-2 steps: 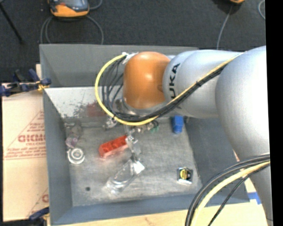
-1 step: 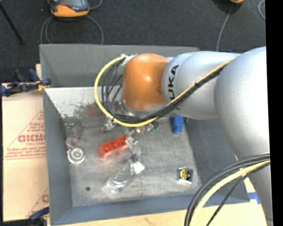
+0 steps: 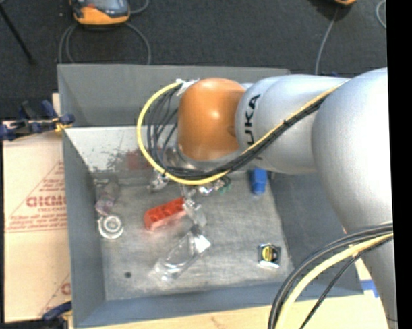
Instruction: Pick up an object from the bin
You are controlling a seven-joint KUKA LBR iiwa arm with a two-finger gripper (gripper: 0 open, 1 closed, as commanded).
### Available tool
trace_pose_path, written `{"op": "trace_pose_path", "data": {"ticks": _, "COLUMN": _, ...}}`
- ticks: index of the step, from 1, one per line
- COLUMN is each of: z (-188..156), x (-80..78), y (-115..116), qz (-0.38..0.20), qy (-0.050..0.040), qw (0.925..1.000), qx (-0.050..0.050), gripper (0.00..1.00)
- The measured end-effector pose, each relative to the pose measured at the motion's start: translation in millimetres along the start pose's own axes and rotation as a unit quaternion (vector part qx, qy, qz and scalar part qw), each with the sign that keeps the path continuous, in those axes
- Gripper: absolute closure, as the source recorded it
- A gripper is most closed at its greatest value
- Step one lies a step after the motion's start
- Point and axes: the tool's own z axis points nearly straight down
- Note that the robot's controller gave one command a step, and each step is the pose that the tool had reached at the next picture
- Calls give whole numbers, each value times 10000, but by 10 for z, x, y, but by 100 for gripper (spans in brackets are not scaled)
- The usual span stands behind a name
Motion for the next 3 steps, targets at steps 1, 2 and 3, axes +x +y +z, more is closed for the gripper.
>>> {"op": "trace_pose_path", "data": {"ticks": 1, "z": -17, "x": 14, "y": -12, "qz": 12, "qy": 78, "qw": 10000, "qx": -15, "gripper": 100}}
{"op": "trace_pose_path", "data": {"ticks": 2, "z": -219, "x": -9, "y": -29, "qz": 33, "qy": 21, "qw": 10000, "qx": 15, "gripper": 100}}
{"op": "trace_pose_path", "data": {"ticks": 3, "z": -874, "x": -39, "y": -54, "qz": 72, "qy": 14, "qw": 10000, "qx": 29, "gripper": 100}}
